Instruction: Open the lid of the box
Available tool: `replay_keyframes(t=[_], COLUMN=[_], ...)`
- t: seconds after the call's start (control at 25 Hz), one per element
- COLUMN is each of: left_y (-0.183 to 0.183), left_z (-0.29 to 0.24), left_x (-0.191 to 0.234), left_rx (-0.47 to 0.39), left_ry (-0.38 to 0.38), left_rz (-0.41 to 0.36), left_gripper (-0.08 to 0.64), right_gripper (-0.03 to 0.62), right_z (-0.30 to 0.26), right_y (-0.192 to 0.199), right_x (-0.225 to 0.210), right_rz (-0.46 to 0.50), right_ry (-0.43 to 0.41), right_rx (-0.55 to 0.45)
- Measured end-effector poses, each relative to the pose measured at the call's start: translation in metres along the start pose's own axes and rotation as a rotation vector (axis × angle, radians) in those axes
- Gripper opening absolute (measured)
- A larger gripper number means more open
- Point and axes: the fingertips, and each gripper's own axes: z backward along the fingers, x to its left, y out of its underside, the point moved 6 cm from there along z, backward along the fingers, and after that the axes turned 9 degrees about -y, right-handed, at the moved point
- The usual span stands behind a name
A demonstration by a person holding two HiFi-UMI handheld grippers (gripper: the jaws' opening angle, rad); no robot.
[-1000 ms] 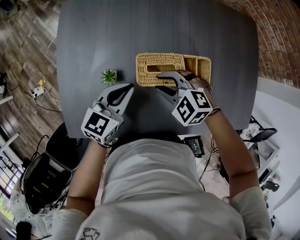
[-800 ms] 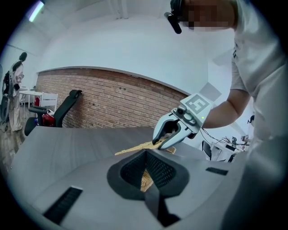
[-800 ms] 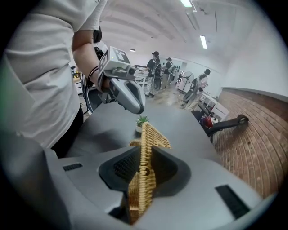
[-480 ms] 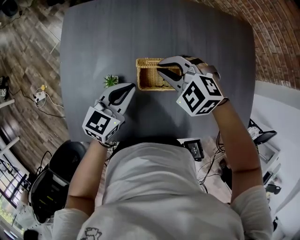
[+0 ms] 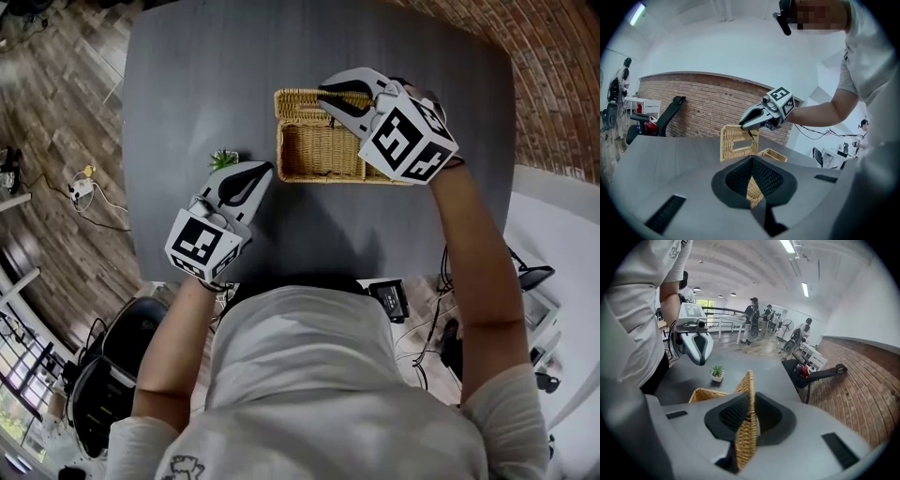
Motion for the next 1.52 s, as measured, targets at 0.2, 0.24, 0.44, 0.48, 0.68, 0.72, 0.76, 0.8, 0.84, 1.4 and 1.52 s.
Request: replay_keyframes(t=[0.2, 0.24, 0.44, 0.48, 0.68, 0.72, 0.76, 0.8, 0.84, 1.4, 1.52], left_y=[0.003, 0.003, 0.002, 0.003, 0.004, 0.004, 0.004, 0.003, 0.003, -0.013, -0.012], left_z=[-0.004, -0.004, -0.005, -0.005, -0.001, -0.001, 0.0, 0.002, 0.005, 0.047, 0.06], left_x=[-0.002, -0.002, -0.006, -0.006, -0.004, -0.005, -0.005, -0.006, -0.006, -0.015, -0.018], left_rx=[0.007, 0.008, 0.008, 0.009, 0.007, 0.006, 0.006, 0.005, 0.005, -0.026, -0.038], left_ry=[-0.001, -0.002, -0.009, -0.012, -0.029, -0.031, -0.032, -0.032, -0.032, -0.026, -0.011], left_rz=[0.005, 0.006, 0.005, 0.005, 0.008, 0.008, 0.008, 0.007, 0.006, -0.056, -0.077], left_gripper=[0.011, 0.011, 0.011, 0.011, 0.011, 0.011, 0.011, 0.011, 0.011, 0.011, 0.011], right_gripper=[0.051, 0.051, 0.055, 0.055, 0.057, 0.057, 0.057, 0.06, 0.061, 0.164, 0.164], right_z=[-0.007, -0.009, -0.014, -0.015, -0.017, -0.016, -0.016, -0.017, -0.018, 0.016, 0.015], right_y=[0.003, 0.003, 0.01, 0.012, 0.011, 0.011, 0.011, 0.011, 0.01, -0.01, -0.011], right_x=[-0.022, -0.025, -0.035, -0.037, -0.039, -0.039, -0.038, -0.038, -0.037, 0.015, 0.049], right_rz=[-0.029, -0.035, -0.05, -0.051, -0.049, -0.048, -0.045, -0.04, -0.032, -0.13, -0.157], right_ry=[0.0, -0.001, 0.004, 0.004, 0.002, 0.001, 0.002, 0.009, 0.02, 0.156, 0.17], right_rx=[-0.019, -0.025, -0.026, -0.025, -0.021, -0.022, -0.018, -0.011, -0.001, -0.099, -0.12])
